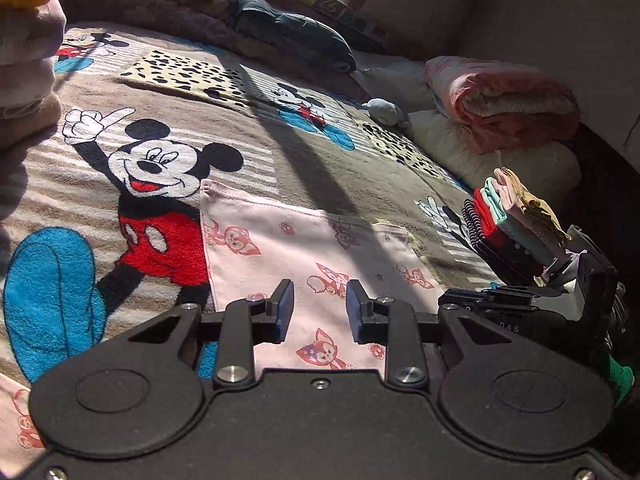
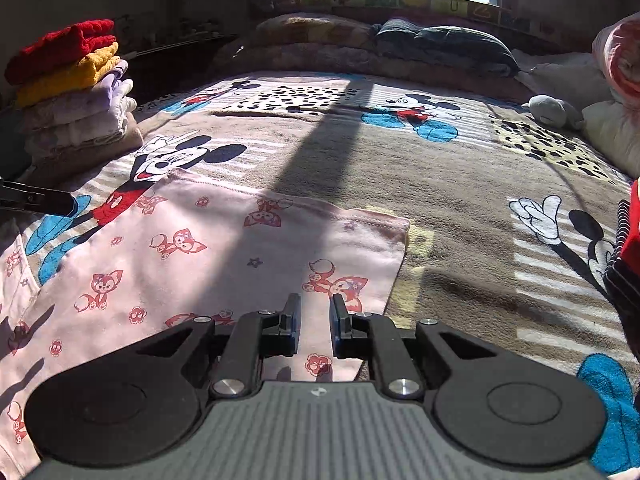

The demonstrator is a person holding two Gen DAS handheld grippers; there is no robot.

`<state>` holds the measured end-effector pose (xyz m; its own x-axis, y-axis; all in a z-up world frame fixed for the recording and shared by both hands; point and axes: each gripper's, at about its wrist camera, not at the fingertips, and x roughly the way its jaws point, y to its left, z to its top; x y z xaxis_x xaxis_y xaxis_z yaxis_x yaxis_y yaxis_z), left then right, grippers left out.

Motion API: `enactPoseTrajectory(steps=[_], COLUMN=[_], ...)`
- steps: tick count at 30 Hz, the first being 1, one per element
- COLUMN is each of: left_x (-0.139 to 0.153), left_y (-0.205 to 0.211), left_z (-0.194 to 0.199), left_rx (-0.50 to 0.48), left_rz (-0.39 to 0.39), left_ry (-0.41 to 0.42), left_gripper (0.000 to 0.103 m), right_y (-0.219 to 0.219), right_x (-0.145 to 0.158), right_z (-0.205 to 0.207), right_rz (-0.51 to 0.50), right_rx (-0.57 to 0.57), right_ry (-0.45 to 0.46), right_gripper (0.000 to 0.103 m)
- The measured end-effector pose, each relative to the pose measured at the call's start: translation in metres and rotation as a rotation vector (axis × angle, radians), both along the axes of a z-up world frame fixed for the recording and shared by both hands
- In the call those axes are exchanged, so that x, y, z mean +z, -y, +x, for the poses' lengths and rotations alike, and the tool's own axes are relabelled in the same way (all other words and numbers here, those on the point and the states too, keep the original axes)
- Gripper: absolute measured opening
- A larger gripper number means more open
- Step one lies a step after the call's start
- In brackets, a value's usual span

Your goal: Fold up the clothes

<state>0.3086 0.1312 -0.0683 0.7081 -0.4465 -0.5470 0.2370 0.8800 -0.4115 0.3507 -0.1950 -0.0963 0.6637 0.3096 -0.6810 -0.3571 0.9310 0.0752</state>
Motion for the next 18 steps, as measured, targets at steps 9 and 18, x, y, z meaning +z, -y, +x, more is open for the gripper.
enactPoseTrajectory(steps=[9,18], left_x=[-0.027,-0.021], left_y=[0.030,0.061], left_z=[-0.048,-0.129], left_rx=[0.053,0.068], left_rz=[0.201,0.348], left_ry=[0.027,0.186], left_gripper=[0.044,0.055], right_y=[-0.010,-0.033], right_x=[0.001,0.019], right_z=[-0.063,-0.174], right_rz=[-0.034,-0.028], right_rx=[-0.011,0.036], right_ry=[0.049,0.271], right_gripper=[0.028,0.034])
